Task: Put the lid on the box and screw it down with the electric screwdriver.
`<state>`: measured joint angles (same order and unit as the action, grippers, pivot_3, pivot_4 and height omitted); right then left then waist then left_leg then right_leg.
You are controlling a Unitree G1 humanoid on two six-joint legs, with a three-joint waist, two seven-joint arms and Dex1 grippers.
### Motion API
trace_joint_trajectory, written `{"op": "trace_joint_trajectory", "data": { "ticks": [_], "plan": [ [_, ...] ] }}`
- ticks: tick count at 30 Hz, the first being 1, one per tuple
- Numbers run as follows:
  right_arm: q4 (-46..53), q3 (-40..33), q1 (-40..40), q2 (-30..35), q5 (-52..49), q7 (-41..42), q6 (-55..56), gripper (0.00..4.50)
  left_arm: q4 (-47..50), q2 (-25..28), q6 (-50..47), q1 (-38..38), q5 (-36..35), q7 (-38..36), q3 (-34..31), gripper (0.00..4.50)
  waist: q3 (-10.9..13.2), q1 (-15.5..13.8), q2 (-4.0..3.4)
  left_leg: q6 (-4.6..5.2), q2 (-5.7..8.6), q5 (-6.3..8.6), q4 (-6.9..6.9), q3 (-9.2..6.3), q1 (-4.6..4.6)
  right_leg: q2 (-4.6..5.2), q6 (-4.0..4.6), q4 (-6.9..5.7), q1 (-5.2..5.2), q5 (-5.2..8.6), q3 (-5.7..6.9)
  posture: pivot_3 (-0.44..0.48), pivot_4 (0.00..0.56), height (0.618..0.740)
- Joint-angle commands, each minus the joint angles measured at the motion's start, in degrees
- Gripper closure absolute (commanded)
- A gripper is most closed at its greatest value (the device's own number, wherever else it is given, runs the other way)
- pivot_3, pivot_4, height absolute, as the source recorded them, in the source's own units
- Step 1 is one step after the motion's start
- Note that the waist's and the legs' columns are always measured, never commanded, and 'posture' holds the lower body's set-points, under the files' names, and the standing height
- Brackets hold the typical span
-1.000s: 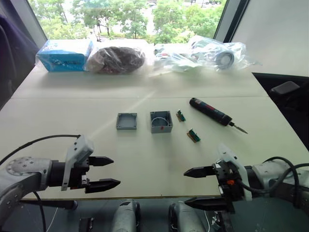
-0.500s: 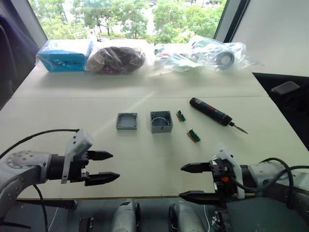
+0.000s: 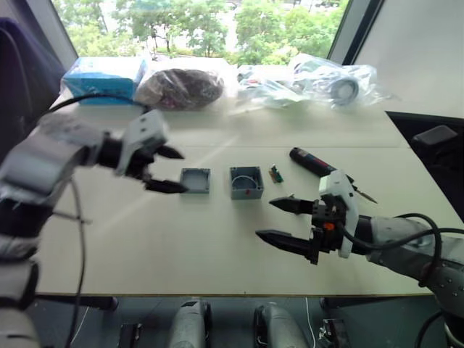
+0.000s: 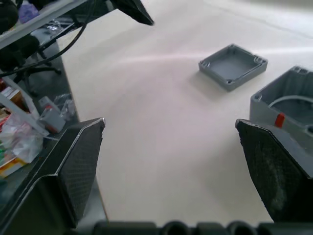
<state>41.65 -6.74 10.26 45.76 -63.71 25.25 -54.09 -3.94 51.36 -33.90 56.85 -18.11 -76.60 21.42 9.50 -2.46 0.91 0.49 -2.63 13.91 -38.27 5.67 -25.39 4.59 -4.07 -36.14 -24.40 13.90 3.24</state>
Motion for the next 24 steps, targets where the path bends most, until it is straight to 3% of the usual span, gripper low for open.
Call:
{"op": "trace_joint_trajectory", "data": {
  "ticks": [1, 4, 10, 24],
  "plan": [
    [0.69, 1.21, -0.66, -0.71, 6.80, -2.37, 2.78, 0.00, -10.69, -7.59, 6.56, 7.33, 9.75, -3.20, 7.77, 0.08, 0.01, 0.16, 0.02, 0.05, 0.00, 0.03, -0.03, 0.04, -0.04, 0.01, 0.00, 0.02, -0.03, 0.00, -0.03, 0.000, 0.150, 0.740],
    [1.28, 2.00, -2.39, -2.26, 9.30, -3.93, 3.68, 0.00, -19.50, -16.77, 8.40, 12.48, 15.03, -3.37, 12.58, 0.08, 0.02, 0.30, 0.04, 0.20, -0.03, 0.11, -0.06, 0.16, -0.06, -0.01, -0.23, -0.02, -0.10, -0.06, -0.14, 0.000, 0.150, 0.740],
    [3.00, 2.52, -3.51, -5.00, 11.30, -7.62, 2.94, 0.00, -30.33, -26.49, 10.61, 17.17, 19.57, -4.26, 13.86, 0.08, 0.03, 0.81, 0.06, 0.20, -0.10, 0.11, -0.04, 0.12, -0.08, -0.08, -0.36, -0.13, -0.21, -0.03, -0.12, 0.000, 0.150, 0.740],
    [6.32, 2.19, -6.61, -9.32, 12.34, -14.07, 2.71, 0.00, -38.35, -36.00, 14.74, 16.34, 26.10, -5.76, 13.60, 0.08, 0.03, 0.28, 0.06, 0.23, -0.08, 0.13, -0.08, -0.14, -0.10, -0.02, -0.31, -0.15, -0.18, 0.01, -0.14, 0.000, 0.150, 0.740]
  ]
}}
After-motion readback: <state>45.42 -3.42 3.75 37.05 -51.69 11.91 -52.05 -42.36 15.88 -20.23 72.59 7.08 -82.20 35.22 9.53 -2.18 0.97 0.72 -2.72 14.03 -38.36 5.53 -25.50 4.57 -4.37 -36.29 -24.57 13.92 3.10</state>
